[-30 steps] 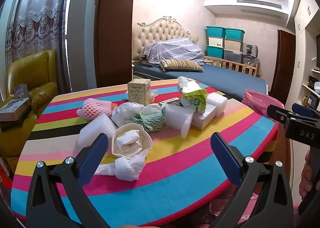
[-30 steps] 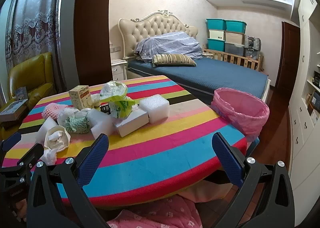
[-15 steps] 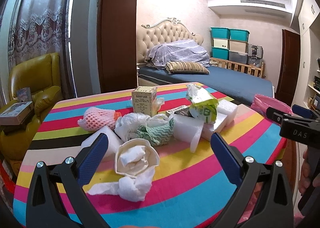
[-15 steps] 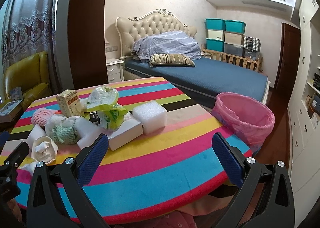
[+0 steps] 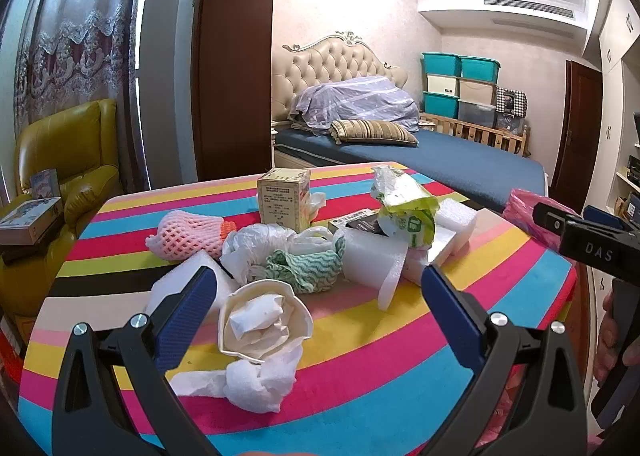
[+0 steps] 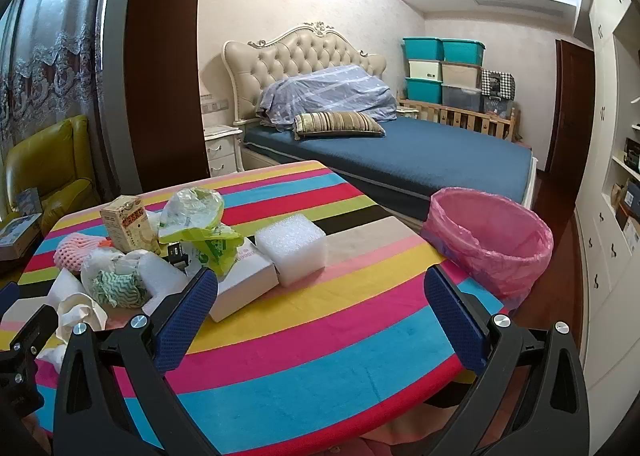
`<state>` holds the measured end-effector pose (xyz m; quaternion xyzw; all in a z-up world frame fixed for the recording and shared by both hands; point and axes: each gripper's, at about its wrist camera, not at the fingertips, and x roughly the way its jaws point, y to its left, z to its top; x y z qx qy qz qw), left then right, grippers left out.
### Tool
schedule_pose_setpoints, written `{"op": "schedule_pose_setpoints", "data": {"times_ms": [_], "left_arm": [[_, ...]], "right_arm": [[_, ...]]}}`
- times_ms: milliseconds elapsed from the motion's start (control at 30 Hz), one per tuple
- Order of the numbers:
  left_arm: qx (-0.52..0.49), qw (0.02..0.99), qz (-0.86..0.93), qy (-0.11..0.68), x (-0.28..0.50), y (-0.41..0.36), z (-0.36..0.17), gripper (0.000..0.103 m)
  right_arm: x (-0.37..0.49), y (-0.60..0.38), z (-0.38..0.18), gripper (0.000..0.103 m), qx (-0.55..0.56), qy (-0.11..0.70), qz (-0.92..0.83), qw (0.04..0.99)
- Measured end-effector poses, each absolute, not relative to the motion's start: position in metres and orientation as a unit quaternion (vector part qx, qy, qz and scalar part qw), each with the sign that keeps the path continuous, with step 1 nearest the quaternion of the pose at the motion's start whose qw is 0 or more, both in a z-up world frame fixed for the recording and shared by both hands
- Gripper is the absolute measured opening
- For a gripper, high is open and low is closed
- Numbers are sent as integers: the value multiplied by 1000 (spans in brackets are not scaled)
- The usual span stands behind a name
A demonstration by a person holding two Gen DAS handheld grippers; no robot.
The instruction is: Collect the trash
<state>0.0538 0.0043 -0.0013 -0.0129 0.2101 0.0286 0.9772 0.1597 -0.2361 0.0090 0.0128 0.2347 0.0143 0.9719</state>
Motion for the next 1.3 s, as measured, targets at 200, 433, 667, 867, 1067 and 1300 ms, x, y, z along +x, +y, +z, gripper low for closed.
{"op": "schedule_pose_setpoints", "data": {"times_ms": [200, 433, 667, 867, 1067, 1300], "left_arm": [[-11, 977, 29, 212, 55, 4, -3, 99], [-11, 977, 32, 212, 54, 4, -4, 99], [-13, 977, 34, 212, 55, 6, -6, 99], [-14, 976, 33, 213, 54, 7, -7, 99], [-17, 976, 31, 213, 54, 7, -7, 99], [-22, 976, 32, 213, 55, 8, -8, 99]], "right_arm": [[160, -235, 8, 97, 9, 232, 13, 973], [160, -234, 8, 97, 6, 230, 13, 973], [160, -235, 8, 97, 6, 231, 15, 973], [160, -234, 8, 97, 6, 231, 14, 973], [160, -234, 8, 97, 7, 232, 14, 973], [158, -231, 6, 97, 5, 234, 18, 972]]}}
